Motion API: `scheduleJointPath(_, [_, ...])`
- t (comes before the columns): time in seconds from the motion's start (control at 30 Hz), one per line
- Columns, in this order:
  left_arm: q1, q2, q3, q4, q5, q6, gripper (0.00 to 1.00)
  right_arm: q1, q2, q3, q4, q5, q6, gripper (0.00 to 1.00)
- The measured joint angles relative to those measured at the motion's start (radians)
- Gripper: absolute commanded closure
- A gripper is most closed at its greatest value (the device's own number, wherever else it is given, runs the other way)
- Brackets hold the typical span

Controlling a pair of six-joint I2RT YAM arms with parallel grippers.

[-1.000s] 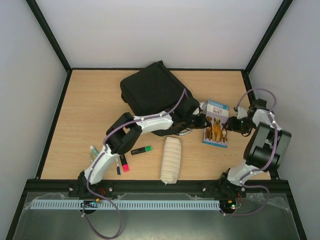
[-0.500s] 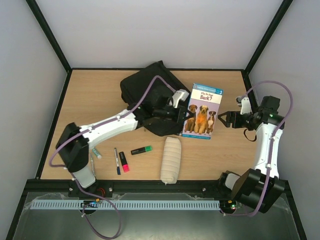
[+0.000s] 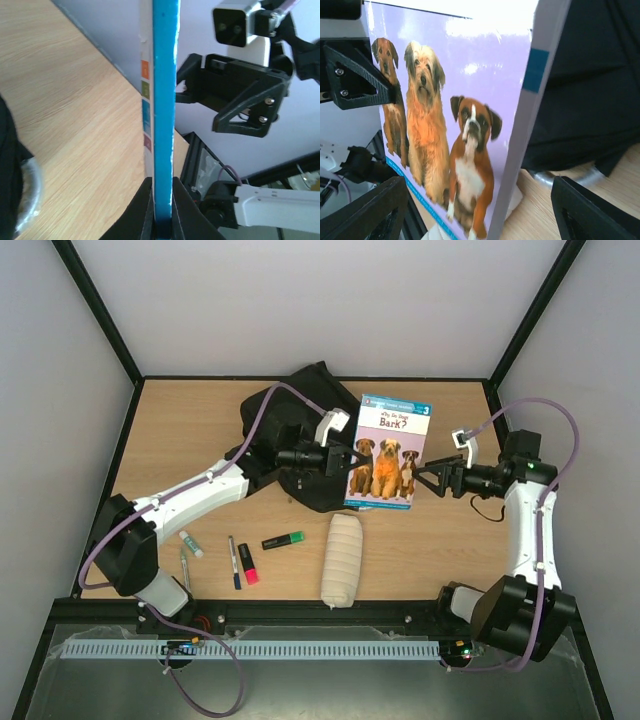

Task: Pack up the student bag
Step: Pick up the book from the center of the board, then place the book in the student bag.

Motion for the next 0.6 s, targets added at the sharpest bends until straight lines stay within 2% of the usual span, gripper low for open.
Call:
scheduleJointPath(0.3, [-0.001, -0.014, -0.037, 0.15, 0.124, -0.05, 0.97, 0.05, -0.011, -0.051, 0.06, -0.078, 0.038, 0.22])
scheduleJointPath(0.43, [0.001, -0.018, -0.062, 0.204, 0.138, -0.076, 0.98, 0.051, -0.045, -0.072, 0.06, -0.134, 0.059, 0.27])
scheduleJointPath(0.6, [0.009, -0.017, -0.071, 0.235, 0.13, -0.095, 0.98, 0.051, -0.085, -0.074, 0.058, -0.206, 0.069, 0.39])
